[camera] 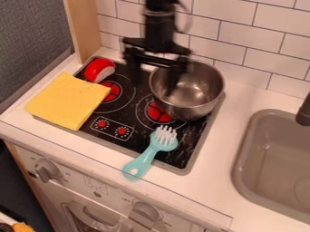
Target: Put the red object into the silver pot
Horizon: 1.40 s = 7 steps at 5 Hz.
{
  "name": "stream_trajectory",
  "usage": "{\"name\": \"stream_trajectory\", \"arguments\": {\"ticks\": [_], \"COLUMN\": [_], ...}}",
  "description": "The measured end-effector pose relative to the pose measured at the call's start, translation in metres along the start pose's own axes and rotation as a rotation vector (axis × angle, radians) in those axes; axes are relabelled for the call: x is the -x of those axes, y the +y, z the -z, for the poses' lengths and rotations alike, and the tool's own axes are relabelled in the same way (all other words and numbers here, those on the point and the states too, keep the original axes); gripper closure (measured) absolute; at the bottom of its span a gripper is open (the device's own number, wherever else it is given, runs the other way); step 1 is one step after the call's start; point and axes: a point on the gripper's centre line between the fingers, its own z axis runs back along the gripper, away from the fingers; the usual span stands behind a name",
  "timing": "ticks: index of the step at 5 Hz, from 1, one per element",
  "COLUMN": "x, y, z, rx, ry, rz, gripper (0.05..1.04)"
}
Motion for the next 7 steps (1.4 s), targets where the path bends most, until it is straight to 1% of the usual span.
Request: {"name": "stream_trajectory", "arguments": {"ticks": [1,2,3,4,5,6,7], "x": [-0.008,-0.025,-0.033,-0.041,-0.045,-0.058,-0.066], "y": [0.044,0.082,0.102,0.119,0.127,0.135,0.139], "z": [-0.003,0.005,0.013,0.034,0.049,0.053,0.052], "rx": [-0.051,-0.097,-0.089,-0.047,-0.009,0.003,0.009], "ry": [-0.014,0.035,0.033,0.035,0.023,-0.048,-0.106], "rz": [0.014,0.088,0.116,0.139,0.148,0.165,0.165], "gripper": [0.084,0.084,0.084,0.084,0.084,0.084,0.084]}}
